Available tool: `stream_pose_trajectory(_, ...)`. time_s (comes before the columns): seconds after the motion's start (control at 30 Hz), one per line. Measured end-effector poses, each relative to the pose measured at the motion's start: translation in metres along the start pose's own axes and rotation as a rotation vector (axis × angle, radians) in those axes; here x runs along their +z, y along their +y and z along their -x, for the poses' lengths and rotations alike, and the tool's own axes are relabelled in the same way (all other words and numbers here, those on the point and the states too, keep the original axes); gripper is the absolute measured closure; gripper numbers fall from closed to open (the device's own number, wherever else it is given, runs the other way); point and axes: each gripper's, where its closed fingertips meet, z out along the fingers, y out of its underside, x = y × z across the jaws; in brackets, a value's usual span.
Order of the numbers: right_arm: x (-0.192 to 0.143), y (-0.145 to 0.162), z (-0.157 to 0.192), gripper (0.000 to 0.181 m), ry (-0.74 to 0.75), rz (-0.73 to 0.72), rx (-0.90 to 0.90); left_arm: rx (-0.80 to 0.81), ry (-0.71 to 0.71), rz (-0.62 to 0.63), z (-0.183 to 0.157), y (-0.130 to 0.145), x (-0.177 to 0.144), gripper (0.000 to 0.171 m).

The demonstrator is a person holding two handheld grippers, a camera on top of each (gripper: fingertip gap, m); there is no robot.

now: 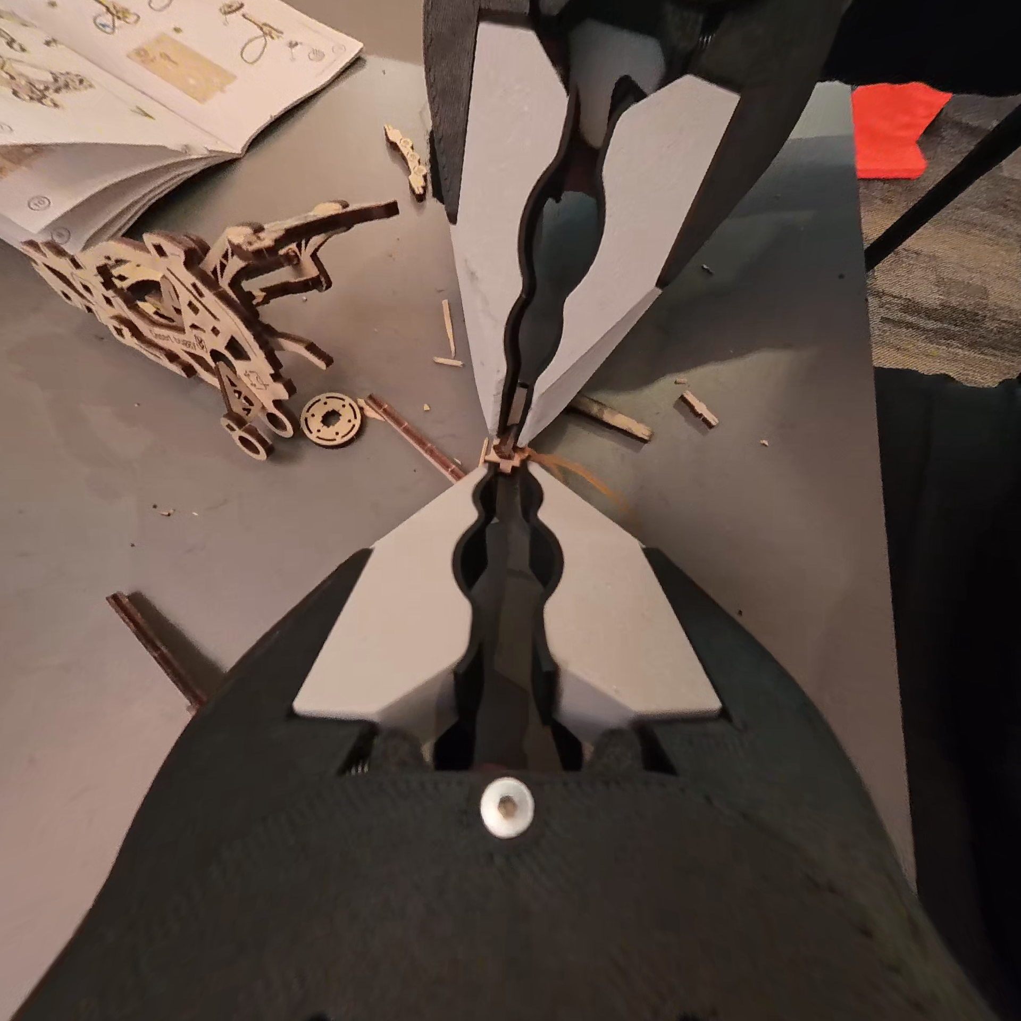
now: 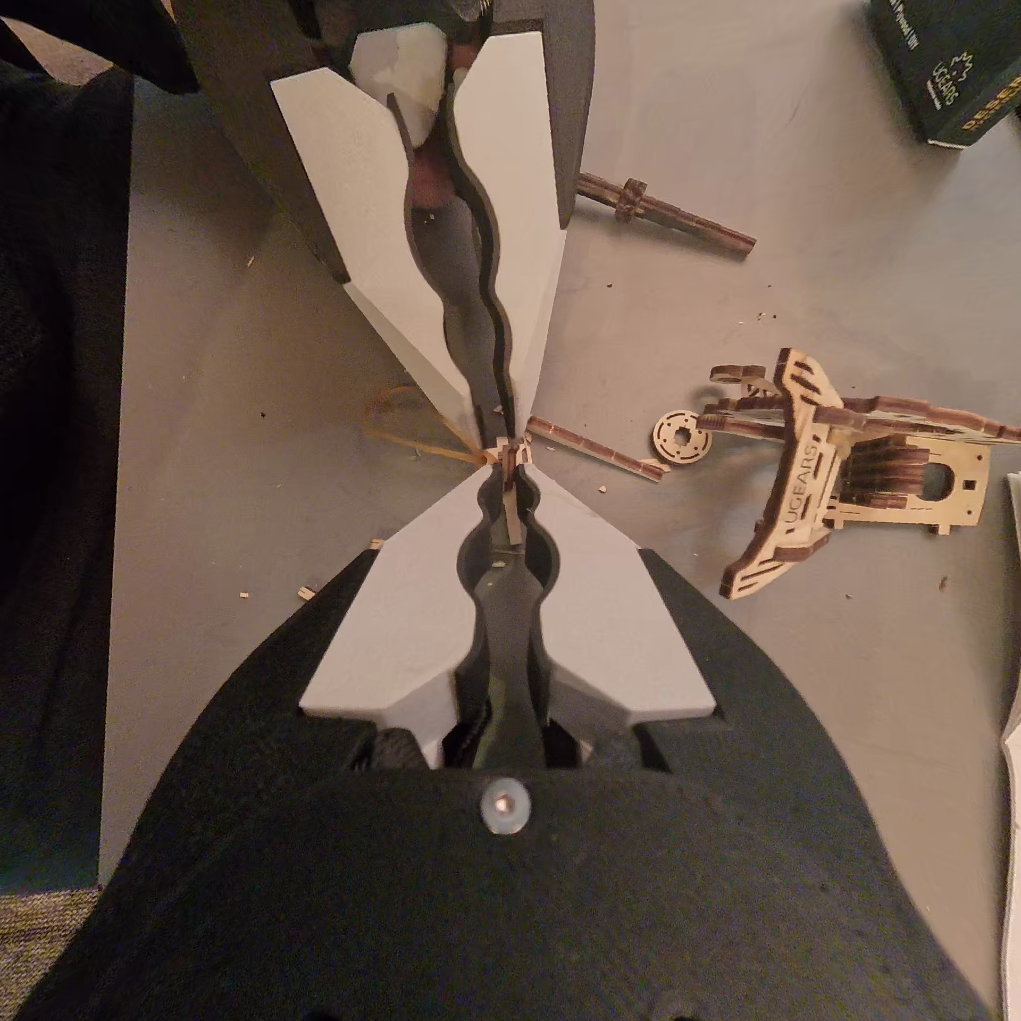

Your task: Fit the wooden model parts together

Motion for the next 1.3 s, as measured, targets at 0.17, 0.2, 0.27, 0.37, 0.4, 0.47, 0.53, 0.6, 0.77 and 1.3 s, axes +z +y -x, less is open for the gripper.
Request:
stream_pose_trajectory(0.17, 0.0000, -0.0001, 0.0002, 0.179, -0.004, 0.001, -0.003, 0.020, 0.006, 0.001, -0.0001, -0.0012, 0.0010, 0.169)
stream_pose_trajectory(0.2, 0.0001, -0.0002, 0.0002, 0.180, -0.005, 0.001, -0.003, 0.023, 0.009, 0.002, 0.0000, -0.0012, 0.0010, 0.170)
stream_pose_trajectory(0.27, 0.0000, -0.0003, 0.0001, 0.179, -0.002, 0.004, -0.010, 0.019, 0.019, 0.003, 0.0000, -0.0013, 0.0010, 0.170)
stream_pose_trajectory(0.37, -0.0009, -0.0002, -0.0016, 0.179, 0.008, 0.024, -0.032, 0.015, 0.034, 0.003, -0.0003, -0.0019, 0.0012, 0.170)
stream_pose_trajectory(0.4, -0.0010, -0.0007, -0.0020, 0.179, 0.007, 0.029, -0.040, 0.016, 0.038, 0.003, -0.0002, -0.0022, 0.0015, 0.170)
stream_pose_trajectory(0.47, -0.0001, -0.0019, -0.0017, 0.179, -0.005, 0.036, -0.046, 0.024, 0.051, 0.006, -0.0010, -0.0024, 0.0019, 0.170)
stream_pose_trajectory(0.53, -0.0004, -0.0022, -0.0022, 0.179, -0.019, 0.042, -0.054, 0.025, 0.062, 0.006, -0.0009, -0.0026, 0.0018, 0.170)
stream_pose_trajectory(0.6, -0.0004, -0.0010, -0.0007, 0.179, -0.054, 0.050, -0.048, 0.035, 0.068, 0.009, -0.0010, -0.0026, 0.0020, 0.170)
stream_pose_trajectory(0.77, -0.0002, -0.0006, -0.0005, 0.180, -0.108, 0.056, -0.035, 0.049, 0.082, 0.011, -0.0003, -0.0028, 0.0021, 0.170)
stream_pose_trajectory(1.3, -0.0030, -0.0006, -0.0004, 0.180, 0.270, 0.134, -0.453, 0.033, 0.102, 0.012, -0.0010, -0.0029, 0.0024, 0.169)
